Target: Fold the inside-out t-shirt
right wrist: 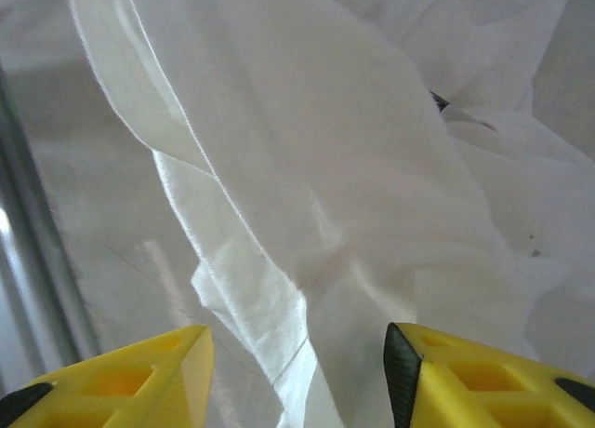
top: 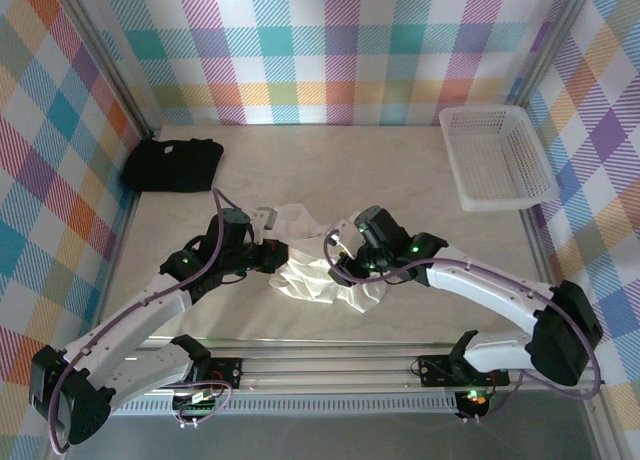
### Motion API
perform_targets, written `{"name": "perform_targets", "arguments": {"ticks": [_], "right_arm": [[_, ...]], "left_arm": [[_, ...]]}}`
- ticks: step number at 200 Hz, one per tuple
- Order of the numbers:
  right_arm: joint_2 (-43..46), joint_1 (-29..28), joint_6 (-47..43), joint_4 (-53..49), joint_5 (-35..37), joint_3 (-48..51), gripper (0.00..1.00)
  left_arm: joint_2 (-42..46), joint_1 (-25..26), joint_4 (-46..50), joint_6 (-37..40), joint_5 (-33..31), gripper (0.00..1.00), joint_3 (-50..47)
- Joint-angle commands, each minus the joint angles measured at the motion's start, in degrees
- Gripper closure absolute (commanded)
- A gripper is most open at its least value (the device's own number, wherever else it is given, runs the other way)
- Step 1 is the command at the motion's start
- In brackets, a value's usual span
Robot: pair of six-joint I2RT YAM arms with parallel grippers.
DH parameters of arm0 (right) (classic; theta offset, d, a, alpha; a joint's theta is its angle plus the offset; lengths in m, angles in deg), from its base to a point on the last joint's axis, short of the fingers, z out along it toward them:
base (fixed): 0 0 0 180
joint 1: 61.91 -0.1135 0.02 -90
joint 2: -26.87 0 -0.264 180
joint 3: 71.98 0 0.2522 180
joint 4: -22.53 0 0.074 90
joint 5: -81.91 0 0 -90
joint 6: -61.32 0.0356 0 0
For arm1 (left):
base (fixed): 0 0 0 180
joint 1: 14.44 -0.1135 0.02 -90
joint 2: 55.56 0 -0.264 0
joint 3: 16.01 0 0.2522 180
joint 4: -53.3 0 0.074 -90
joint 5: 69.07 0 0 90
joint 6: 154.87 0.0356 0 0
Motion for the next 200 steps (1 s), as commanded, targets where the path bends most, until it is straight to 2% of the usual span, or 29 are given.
{"name": "perform_targets", "arguments": {"ticks": [1,52,86,106,134,143,167,200], "right_arm": [[-2.5,-1.0,-5.5,2.0,4.9,-3.4,0.48],[-4.7,-1.2,-5.0,4.5,4.8,-5.3,0.59],[-5.3,-1.2,-4.6,4.2,5.6,-5.8,0.87],[-4.3,-1.1,-3.5,4.5,5.9,-5.9,1.00],[-3.6,1.6,1.5,4.2,4.6,-7.7,1.00],[-4.1,3.3,6.1,3.6,2.6,-8.8,1.00],[-6.5,7.1,13.2,3.7,-3.3,-11.2,1.00],[-12.4,8.1,16.4,2.7,-6.8,-15.9,1.00]], "left_arm": [[0.6,0.3,-1.6,0.6,1.1,1.00,0.8],[0.5,0.3,-1.5,0.9,1.3,1.00,0.6],[0.5,0.2,-1.5,1.1,0.8,1.00,0.4],[0.5,0.3,-1.5,0.9,-0.3,1.00,0.3],[0.3,0.3,-0.8,0.3,-4.3,1.00,-0.1],[0.2,0.3,-0.1,-0.1,-6.7,1.00,-0.1],[-0.5,0.3,2.1,-0.5,-14.2,0.92,-0.1],[-2.6,0.2,4.1,0.9,-18.6,0.65,0.9]]}}
